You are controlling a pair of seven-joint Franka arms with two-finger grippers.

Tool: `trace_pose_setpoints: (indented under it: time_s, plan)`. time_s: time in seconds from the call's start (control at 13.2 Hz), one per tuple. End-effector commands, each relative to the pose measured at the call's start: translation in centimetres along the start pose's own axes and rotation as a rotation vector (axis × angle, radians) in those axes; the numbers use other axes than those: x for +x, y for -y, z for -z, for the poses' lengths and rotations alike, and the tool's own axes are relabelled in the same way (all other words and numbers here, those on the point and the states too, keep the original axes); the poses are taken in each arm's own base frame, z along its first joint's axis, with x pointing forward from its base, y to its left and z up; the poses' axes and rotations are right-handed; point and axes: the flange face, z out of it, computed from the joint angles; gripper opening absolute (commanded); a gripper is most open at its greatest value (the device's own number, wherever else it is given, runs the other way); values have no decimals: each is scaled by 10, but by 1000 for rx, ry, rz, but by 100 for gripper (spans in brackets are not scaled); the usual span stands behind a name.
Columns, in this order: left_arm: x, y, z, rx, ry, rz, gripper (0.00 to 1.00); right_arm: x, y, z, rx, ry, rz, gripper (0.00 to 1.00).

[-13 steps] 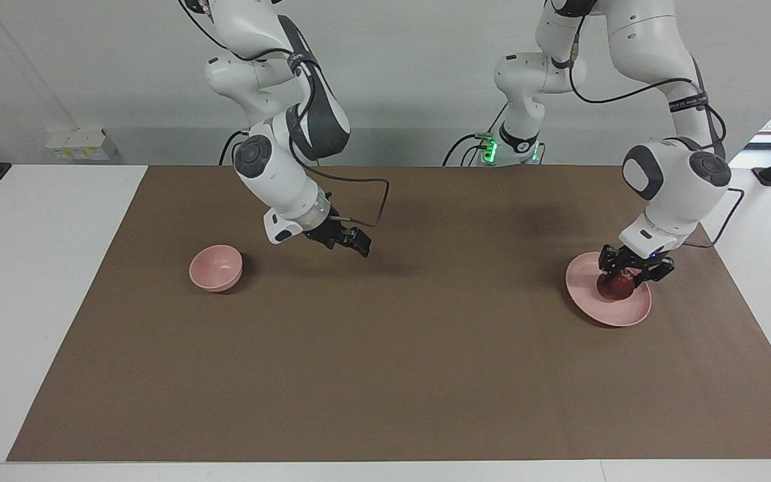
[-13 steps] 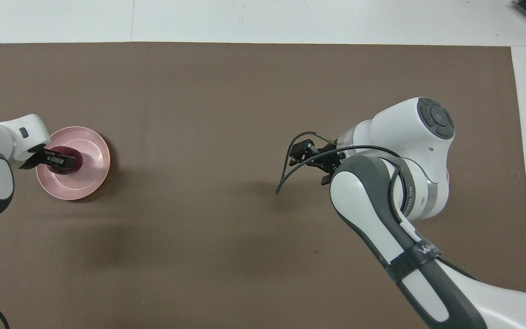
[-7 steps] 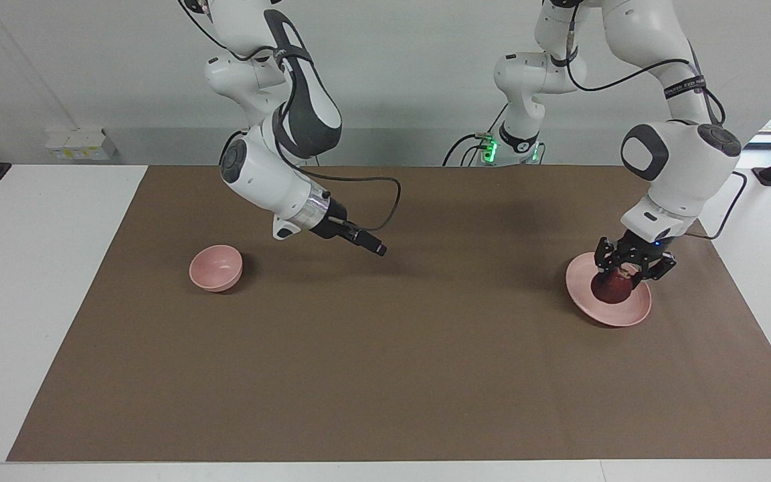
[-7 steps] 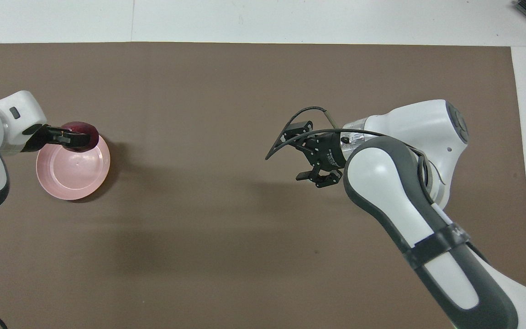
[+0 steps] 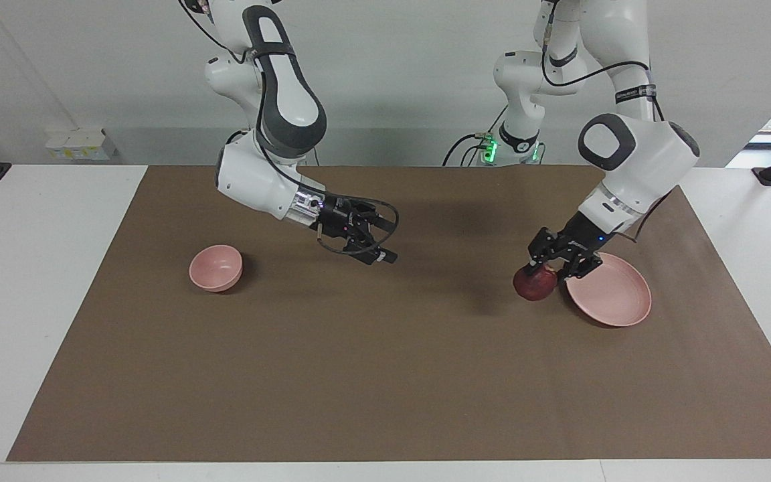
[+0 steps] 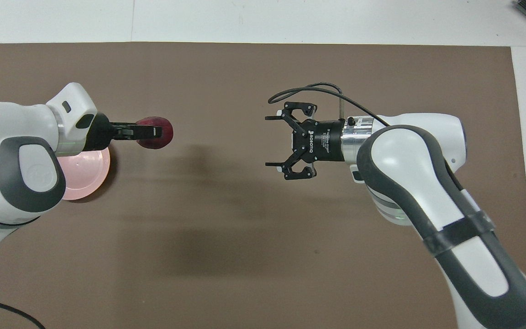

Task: Move apple from plate to bowl
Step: 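Lift the apple with the left gripper while the right gripper approaches, then grasp the apple with the right gripper while the left gripper releases it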

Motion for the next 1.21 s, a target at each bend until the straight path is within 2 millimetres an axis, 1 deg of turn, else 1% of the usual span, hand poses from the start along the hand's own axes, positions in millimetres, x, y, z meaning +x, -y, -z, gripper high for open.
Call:
trace_pose_setpoints:
  time_s: [0.0, 0.15, 0.23, 0.38, 0.45, 0.53, 0.75, 0.83, 0.91, 0.98, 1.06, 1.13]
  plan:
    - [3, -39, -3, -114, -53, 73, 0, -13, -13, -35, 63, 13, -72, 100]
    - [5, -75, -15, -161, -80, 115, 0, -13, -15, -38, 58, 14, -75, 100]
    - [5, -89, -19, -170, -70, 139, 0, -13, -15, -39, 57, 15, -76, 100]
    - [-1, -111, -28, -188, -45, 127, 0, -9, -17, -44, 51, 10, -74, 100]
    - [-4, -126, -32, -201, -28, 118, 0, -12, -17, -46, 55, 7, -68, 100]
    - [-8, -135, -37, -207, -9, 125, 0, -13, -18, -47, 69, -7, -65, 100]
    - [-15, -160, -43, -224, 15, 137, 0, -13, -19, -48, 65, -8, -56, 100]
    - [-14, -163, -39, -227, 12, 140, 0, -13, -19, -48, 65, -9, -52, 100]
    - [-16, -171, -39, -235, 20, 139, 0, -13, -19, -48, 64, -11, -41, 100]
    - [-14, -177, -37, -241, 20, 153, 0, -13, -19, -49, 57, -11, -11, 50]
    - [-14, -177, -36, -242, 20, 166, 0, -13, -19, -50, 48, -6, 9, 1]
    - [-14, -179, -36, -245, 25, 164, 0, -11, -18, -46, 34, 2, 18, 0]
